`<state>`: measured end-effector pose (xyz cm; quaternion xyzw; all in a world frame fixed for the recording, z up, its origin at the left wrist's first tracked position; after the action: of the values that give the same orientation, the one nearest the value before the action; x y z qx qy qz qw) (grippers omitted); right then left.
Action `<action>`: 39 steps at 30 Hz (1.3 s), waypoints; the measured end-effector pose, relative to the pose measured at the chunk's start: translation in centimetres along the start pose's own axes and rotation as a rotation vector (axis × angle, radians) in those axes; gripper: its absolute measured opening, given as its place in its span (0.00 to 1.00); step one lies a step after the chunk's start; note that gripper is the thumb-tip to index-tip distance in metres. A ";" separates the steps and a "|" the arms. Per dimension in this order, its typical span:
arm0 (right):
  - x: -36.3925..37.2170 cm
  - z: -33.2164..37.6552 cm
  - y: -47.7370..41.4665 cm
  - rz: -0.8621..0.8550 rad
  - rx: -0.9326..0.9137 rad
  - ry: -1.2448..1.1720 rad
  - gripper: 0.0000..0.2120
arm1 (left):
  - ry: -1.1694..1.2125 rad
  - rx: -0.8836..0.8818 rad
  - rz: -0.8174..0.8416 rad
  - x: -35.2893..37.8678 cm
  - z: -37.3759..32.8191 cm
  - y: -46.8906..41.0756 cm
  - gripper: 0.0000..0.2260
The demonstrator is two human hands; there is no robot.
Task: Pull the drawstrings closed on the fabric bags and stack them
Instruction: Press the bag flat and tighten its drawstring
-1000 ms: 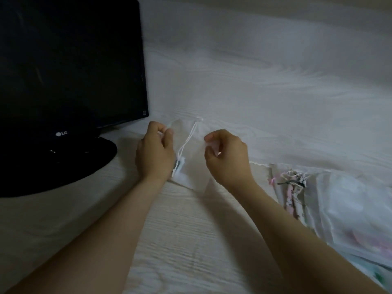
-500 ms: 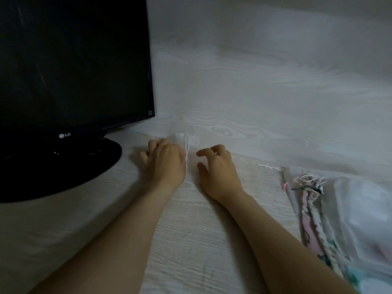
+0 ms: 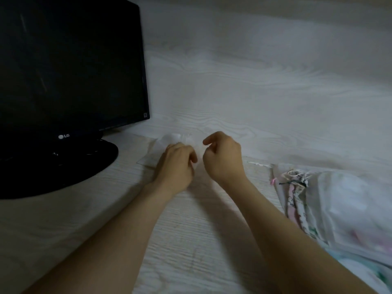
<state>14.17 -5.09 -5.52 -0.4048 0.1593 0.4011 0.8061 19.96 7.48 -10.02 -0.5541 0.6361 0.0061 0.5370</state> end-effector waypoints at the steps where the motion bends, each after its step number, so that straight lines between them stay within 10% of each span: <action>1: -1.0 0.6 -0.1 -0.007 0.000 -0.010 0.15 | 0.048 0.038 0.045 0.3 -0.5 0.2 0.16; 14: -11.8 -3.7 5.0 -0.034 -0.362 0.601 0.12 | 0.263 0.287 0.502 3.7 -11.8 4.5 0.14; 24: -16.4 -9.7 6.4 -0.142 0.172 0.853 0.13 | 0.060 0.245 0.358 7.2 -15.4 1.5 0.10; 31: -16.0 -11.8 6.4 -0.033 0.431 0.739 0.41 | 0.020 0.225 0.244 9.5 -17.4 1.9 0.12; 39: -17.4 -9.6 6.7 -0.044 0.325 0.727 0.11 | 0.133 0.271 0.303 9.3 -16.5 2.5 0.02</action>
<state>-1.28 -19.23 -4.88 -0.3909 0.4870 0.1838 0.7591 8.82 -7.99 -10.94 -0.3742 0.7410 -0.0354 0.5564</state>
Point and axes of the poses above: each hand's wrist, its own y-axis away from the middle knuckle, its own x-axis out of the palm, z = x × y, the point moved 2 cm from there along -y, towards the middle knuckle, and after that the axes turned 2 degrees about x, right-handed, at the moved point
